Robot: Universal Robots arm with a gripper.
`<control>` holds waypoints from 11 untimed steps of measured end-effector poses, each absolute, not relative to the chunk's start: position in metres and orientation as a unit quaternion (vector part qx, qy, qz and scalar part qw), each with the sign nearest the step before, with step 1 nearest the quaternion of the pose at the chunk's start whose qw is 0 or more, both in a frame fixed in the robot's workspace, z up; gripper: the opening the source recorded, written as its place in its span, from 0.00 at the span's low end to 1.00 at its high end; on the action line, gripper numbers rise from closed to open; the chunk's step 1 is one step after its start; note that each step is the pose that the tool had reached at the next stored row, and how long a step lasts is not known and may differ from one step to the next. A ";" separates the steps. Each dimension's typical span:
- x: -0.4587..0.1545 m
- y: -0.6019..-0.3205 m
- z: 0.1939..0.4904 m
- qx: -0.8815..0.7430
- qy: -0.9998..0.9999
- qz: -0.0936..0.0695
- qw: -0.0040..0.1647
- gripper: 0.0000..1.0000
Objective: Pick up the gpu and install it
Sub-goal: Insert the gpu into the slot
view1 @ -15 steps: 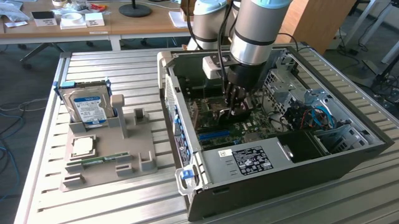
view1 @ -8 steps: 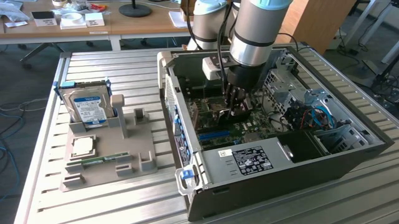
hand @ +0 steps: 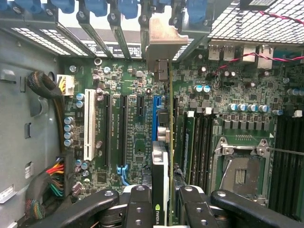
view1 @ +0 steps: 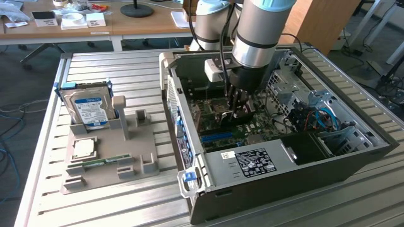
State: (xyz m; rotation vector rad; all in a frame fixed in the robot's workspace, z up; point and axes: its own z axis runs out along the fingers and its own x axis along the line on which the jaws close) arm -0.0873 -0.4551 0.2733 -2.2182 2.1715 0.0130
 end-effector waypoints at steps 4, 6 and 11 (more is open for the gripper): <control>-0.088 -0.455 0.271 -0.714 0.699 0.004 0.019 0.27; -0.088 -0.455 0.271 -0.714 0.699 0.004 0.019 0.27; -0.088 -0.457 0.271 -0.714 0.699 0.004 0.019 0.27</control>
